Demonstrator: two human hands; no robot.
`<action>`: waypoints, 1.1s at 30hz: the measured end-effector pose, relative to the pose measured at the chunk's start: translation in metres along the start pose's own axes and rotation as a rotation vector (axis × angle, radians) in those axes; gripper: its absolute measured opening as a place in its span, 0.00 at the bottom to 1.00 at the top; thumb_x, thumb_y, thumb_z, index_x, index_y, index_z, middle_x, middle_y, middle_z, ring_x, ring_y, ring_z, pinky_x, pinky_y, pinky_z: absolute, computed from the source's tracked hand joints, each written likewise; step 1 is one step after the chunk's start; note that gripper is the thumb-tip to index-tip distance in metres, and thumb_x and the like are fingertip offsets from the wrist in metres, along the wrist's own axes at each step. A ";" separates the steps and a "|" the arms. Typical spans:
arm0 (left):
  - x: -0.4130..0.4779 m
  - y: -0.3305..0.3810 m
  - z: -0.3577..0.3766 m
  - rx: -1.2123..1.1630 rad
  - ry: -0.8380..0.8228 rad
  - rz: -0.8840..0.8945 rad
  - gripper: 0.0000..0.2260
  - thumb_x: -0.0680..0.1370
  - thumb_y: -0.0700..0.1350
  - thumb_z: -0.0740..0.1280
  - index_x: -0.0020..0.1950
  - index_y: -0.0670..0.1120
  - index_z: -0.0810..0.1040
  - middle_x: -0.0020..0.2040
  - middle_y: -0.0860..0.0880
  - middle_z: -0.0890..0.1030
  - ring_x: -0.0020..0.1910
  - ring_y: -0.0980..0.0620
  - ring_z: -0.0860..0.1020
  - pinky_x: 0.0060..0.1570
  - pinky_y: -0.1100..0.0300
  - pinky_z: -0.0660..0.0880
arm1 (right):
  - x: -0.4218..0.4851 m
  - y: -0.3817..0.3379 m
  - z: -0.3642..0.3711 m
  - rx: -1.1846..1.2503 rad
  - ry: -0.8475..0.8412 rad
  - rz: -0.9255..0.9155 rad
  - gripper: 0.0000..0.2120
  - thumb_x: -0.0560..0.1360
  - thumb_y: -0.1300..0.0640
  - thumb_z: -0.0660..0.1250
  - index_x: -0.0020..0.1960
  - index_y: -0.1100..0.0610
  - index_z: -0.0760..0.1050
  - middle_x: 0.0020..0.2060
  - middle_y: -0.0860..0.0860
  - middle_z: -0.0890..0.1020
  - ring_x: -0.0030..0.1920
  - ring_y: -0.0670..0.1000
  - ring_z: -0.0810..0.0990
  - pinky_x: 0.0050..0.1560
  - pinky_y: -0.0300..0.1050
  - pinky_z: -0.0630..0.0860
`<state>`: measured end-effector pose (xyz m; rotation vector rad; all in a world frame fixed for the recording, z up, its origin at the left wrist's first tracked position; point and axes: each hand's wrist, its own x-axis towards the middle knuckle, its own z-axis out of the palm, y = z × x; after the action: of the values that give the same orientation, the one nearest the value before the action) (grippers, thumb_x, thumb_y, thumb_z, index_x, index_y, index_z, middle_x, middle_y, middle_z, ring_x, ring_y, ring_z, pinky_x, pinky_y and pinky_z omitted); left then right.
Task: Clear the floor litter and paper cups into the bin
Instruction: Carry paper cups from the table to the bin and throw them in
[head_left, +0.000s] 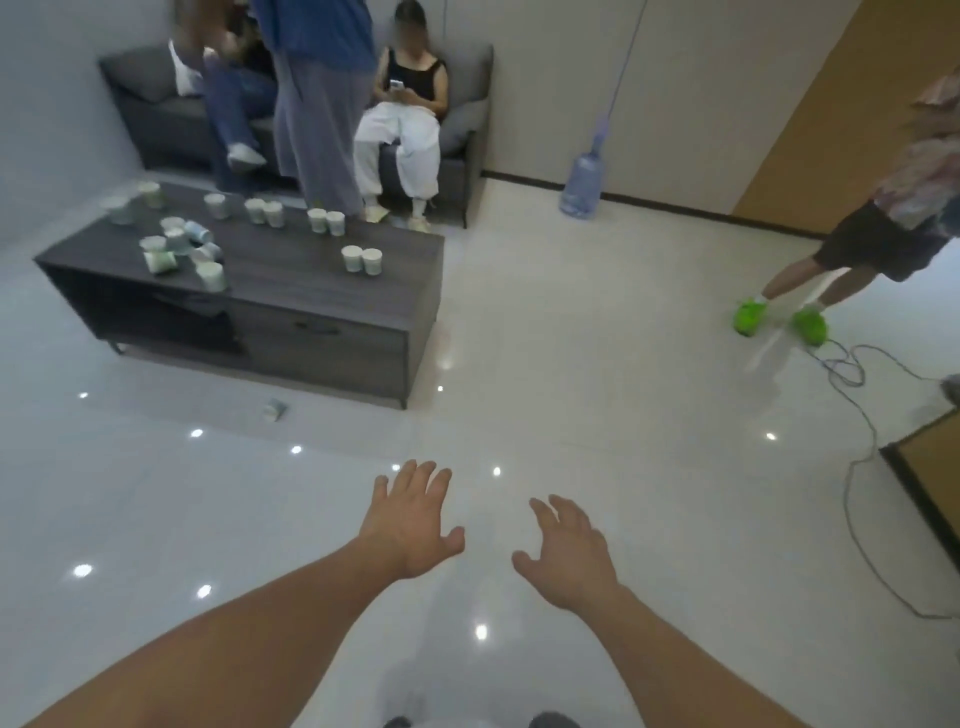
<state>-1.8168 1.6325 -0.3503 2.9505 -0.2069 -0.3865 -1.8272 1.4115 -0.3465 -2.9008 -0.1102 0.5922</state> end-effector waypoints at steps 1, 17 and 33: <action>0.004 -0.014 -0.004 -0.014 0.003 -0.031 0.36 0.75 0.65 0.54 0.78 0.50 0.48 0.78 0.49 0.50 0.77 0.46 0.45 0.73 0.43 0.48 | 0.013 -0.014 -0.004 -0.015 -0.004 -0.026 0.37 0.77 0.38 0.59 0.80 0.49 0.48 0.79 0.51 0.50 0.78 0.52 0.47 0.75 0.53 0.53; 0.145 -0.218 -0.068 -0.071 -0.002 -0.376 0.37 0.74 0.65 0.56 0.78 0.51 0.47 0.79 0.50 0.49 0.77 0.46 0.47 0.73 0.43 0.51 | 0.282 -0.198 -0.049 -0.110 -0.123 -0.343 0.36 0.78 0.39 0.57 0.79 0.50 0.49 0.79 0.51 0.51 0.77 0.54 0.51 0.75 0.54 0.56; 0.305 -0.421 -0.093 -0.215 -0.021 -0.515 0.37 0.73 0.65 0.56 0.77 0.51 0.51 0.78 0.48 0.53 0.76 0.47 0.53 0.72 0.45 0.56 | 0.505 -0.371 -0.086 -0.257 -0.227 -0.497 0.36 0.77 0.40 0.60 0.79 0.50 0.49 0.78 0.51 0.52 0.77 0.55 0.54 0.75 0.55 0.58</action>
<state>-1.4515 2.0094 -0.4092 2.7501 0.5663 -0.4660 -1.3433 1.8164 -0.3908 -2.8510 -0.9672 0.8522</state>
